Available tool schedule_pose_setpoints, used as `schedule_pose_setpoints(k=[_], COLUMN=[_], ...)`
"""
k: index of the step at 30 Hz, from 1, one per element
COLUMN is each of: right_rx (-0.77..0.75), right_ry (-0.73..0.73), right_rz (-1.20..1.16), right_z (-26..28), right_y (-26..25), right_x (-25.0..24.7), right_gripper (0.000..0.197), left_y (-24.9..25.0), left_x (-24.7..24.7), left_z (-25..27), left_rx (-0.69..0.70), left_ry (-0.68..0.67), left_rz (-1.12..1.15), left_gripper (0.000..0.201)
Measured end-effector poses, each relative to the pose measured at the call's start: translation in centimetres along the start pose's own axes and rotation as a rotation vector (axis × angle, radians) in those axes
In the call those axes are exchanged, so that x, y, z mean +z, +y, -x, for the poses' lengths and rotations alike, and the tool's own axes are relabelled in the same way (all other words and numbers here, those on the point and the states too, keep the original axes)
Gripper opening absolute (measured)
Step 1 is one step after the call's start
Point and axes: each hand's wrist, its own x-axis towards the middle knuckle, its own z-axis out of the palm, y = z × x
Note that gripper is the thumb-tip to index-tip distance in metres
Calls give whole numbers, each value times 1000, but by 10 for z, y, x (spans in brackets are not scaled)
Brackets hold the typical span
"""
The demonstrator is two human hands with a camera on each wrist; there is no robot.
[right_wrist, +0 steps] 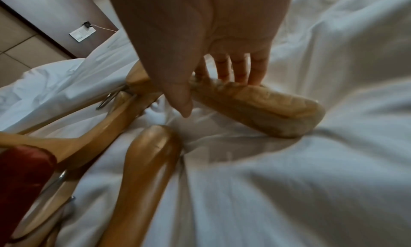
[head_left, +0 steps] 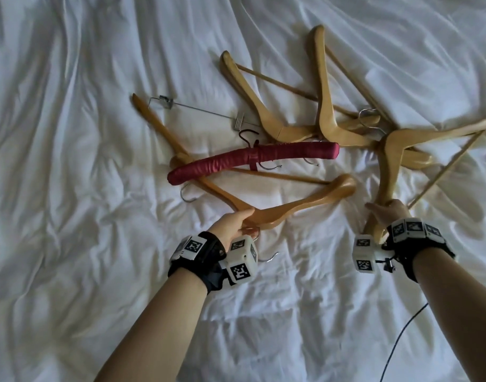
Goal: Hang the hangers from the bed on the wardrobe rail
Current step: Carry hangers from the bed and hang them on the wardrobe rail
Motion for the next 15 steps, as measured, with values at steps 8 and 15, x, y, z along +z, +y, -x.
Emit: schedule_pose_setpoints(k=[8, 15], right_rx=[40, -45], right_ry=[-39, -68], right_rz=[-38, -202], right_z=[6, 24], right_y=[-13, -28], right_x=[5, 10], right_gripper=[47, 29], left_y=[10, 2], left_x=[9, -4], left_z=[-7, -18], left_rx=[238, 488], left_ry=[70, 278], left_rz=[153, -518], left_gripper=[52, 65])
